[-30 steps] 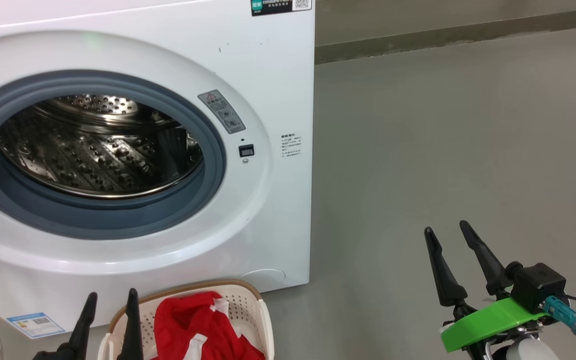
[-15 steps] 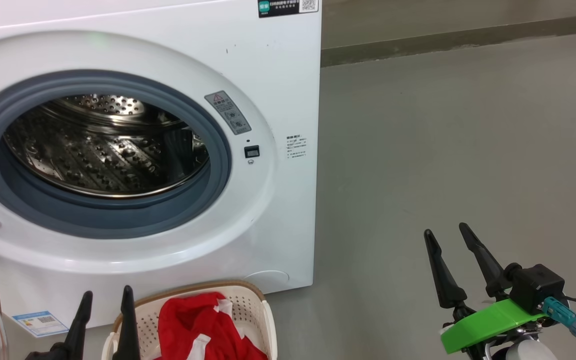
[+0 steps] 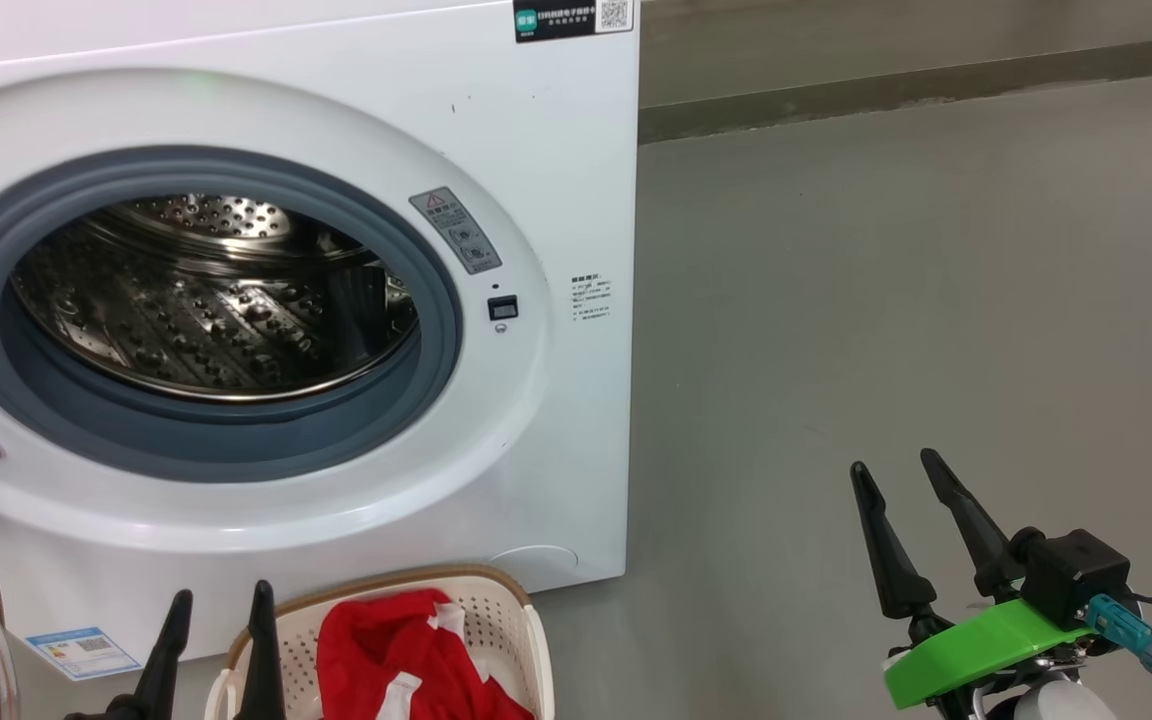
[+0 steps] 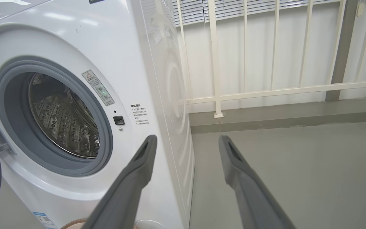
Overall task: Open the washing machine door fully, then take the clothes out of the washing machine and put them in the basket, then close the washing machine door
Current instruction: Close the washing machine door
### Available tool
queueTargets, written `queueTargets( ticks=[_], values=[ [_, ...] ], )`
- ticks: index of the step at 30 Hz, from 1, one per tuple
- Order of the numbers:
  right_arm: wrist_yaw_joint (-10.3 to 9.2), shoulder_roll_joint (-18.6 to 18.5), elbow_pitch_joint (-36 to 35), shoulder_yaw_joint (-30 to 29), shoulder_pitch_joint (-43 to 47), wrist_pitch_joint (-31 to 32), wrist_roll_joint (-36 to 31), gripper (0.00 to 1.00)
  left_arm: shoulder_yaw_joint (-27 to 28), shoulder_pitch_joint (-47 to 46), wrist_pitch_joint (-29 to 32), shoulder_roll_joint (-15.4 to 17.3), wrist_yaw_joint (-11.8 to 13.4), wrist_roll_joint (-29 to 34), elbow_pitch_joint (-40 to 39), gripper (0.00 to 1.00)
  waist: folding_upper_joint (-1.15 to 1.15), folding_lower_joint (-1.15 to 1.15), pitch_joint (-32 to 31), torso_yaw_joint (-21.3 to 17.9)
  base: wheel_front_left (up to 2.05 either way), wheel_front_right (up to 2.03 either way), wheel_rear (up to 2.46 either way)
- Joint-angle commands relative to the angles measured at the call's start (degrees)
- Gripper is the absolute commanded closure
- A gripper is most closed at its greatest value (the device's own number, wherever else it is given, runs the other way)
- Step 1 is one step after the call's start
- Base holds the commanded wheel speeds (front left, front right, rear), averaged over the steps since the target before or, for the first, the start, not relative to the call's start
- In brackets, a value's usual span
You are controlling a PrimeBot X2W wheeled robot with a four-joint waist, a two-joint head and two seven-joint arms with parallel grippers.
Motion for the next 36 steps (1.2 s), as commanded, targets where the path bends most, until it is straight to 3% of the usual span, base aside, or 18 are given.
queueTargets(
  ticks=[1,21,36],
  values=[
    [0.29,-0.7,-1.3,1.3,-0.6,-0.4,-0.3,0.0,1.7,-1.0,-0.7,0.5,0.1,0.4,-1.6,0.0,0.0,0.0,0.0,0.0,-0.58,0.58,0.0],
    [0.29,-1.1,-0.9,1.5,-0.9,-0.4,0.1,0.0,0.5,-1.1,-0.7,0.5,-0.9,0.1,-1.5,0.0,0.0,0.0,0.2,0.3,-1.48,1.48,0.0],
    [0.29,-1.7,-0.4,2.0,-0.8,-0.4,0.1,0.0,1.0,-0.9,-0.7,0.5,0.9,1.3,-2.5,0.0,0.0,0.0,-0.4,1.4,-0.23,0.23,0.0]
  ],
)
